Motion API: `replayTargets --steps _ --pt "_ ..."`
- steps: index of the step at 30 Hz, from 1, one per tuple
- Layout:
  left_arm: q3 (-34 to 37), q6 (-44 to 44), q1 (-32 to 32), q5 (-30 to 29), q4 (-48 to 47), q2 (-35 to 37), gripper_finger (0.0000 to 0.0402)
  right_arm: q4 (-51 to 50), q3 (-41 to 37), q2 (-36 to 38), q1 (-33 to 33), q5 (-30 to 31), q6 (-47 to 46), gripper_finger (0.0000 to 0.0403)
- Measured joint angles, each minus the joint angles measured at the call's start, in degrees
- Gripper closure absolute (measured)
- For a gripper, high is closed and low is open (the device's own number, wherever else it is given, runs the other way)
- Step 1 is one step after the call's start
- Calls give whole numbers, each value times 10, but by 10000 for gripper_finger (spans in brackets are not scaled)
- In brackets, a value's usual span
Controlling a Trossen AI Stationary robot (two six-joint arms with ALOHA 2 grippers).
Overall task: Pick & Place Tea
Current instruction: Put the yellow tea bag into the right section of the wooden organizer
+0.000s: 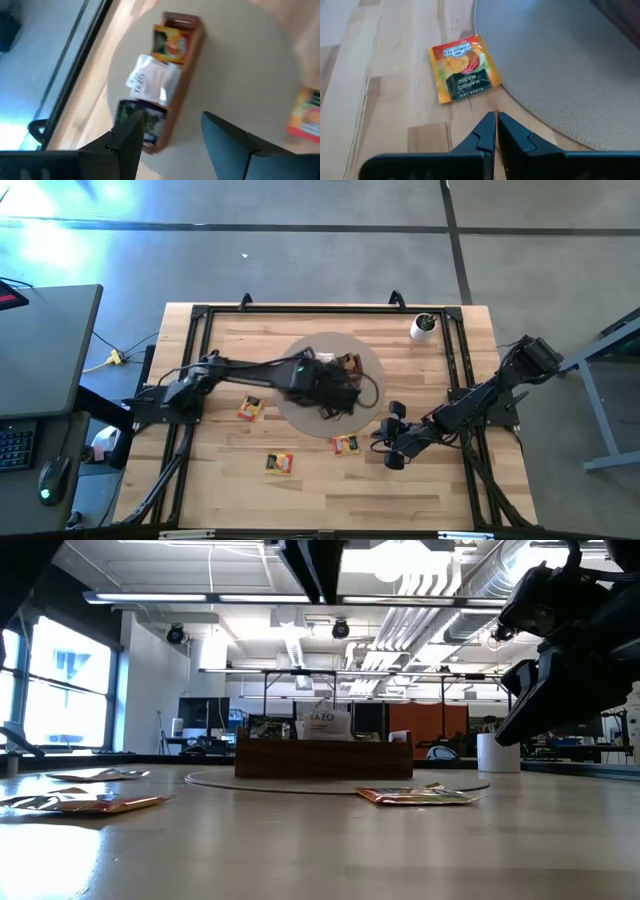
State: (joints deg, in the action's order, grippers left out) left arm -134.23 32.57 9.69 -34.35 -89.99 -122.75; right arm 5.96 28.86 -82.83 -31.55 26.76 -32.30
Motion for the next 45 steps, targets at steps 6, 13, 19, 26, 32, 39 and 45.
replayTargets --steps 6,13,19,26,32,39,45 --pt "1 24 70 2 0 62 208 13 0 0 0 -32 63 378" --pt "7 79 147 -38 2 133 208 49 0 0 0 -89 25 380" --pt "167 235 213 -86 1 237 208 59 0 0 -7 -132 13 354" --pt "478 489 276 -96 119 321 208 86 0 0 -10 -86 23 281" --pt "673 495 273 -85 428 325 208 118 0 -16 25 -61 -42 236" --pt "834 294 215 -28 960 281 208 121 0 -84 67 -122 -136 235" --pt "829 236 153 91 1076 190 208 180 0 -126 94 -150 -142 243"
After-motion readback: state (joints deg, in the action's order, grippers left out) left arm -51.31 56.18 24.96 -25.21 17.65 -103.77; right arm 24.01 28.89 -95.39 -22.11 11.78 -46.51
